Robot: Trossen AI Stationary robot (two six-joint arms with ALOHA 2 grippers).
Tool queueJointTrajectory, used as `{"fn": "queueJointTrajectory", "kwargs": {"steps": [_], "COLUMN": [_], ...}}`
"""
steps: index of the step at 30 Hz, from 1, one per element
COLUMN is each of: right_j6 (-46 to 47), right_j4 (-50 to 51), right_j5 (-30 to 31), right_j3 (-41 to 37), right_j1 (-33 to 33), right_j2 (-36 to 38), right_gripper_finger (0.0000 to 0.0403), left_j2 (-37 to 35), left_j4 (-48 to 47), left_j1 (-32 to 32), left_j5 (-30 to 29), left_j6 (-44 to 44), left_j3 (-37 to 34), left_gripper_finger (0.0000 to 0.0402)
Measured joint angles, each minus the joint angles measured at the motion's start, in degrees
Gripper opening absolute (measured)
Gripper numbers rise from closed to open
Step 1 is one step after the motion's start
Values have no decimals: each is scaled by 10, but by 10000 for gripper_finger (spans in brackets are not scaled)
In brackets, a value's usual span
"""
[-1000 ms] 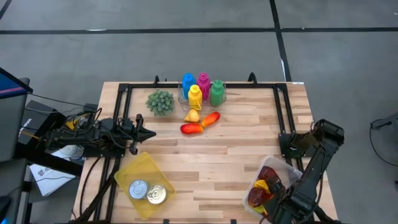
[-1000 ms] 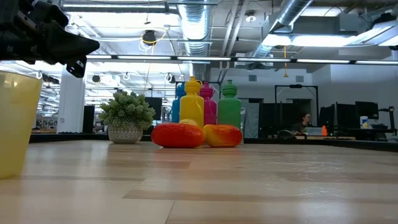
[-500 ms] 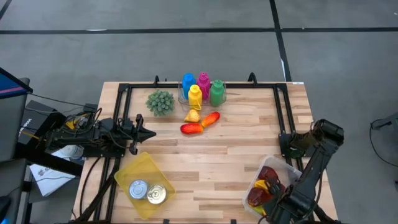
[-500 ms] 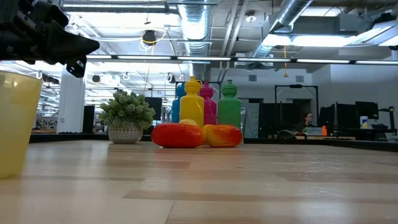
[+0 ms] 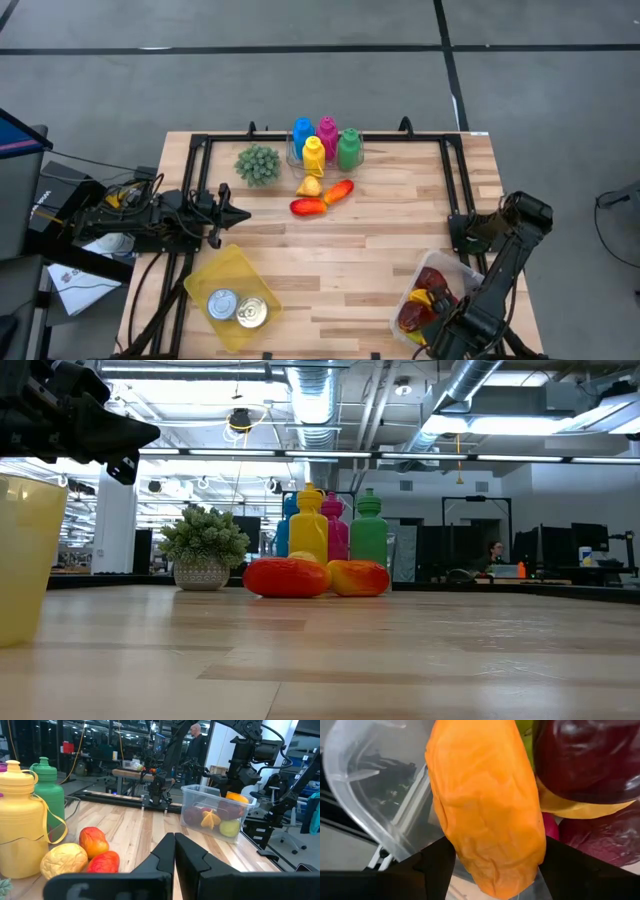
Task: Pick & Place Food Item
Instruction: Put the yellow mango into the white bin, then put the left red mango into the white bin
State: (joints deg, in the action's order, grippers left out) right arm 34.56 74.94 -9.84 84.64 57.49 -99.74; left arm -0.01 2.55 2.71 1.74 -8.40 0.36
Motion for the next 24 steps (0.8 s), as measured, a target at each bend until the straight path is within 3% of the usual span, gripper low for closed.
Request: {"fn": "queueJointTrajectory", "kwargs": {"steps": [13, 24], "right_j6": [2, 20], "right_j4": [10, 115], "right_j5": [-8, -6], "right_j3": [0, 62], "right_j1": [-10, -71], "right_j2": [0, 29], "right_gripper_finger": [365, 361], "left_j2": [0, 0], "left_j4": [0, 0], "left_j1": [0, 0], "left_j5": [0, 0], "left_j6": [0, 0], "left_j3": [0, 0], "left_gripper_finger": [0, 0]}}
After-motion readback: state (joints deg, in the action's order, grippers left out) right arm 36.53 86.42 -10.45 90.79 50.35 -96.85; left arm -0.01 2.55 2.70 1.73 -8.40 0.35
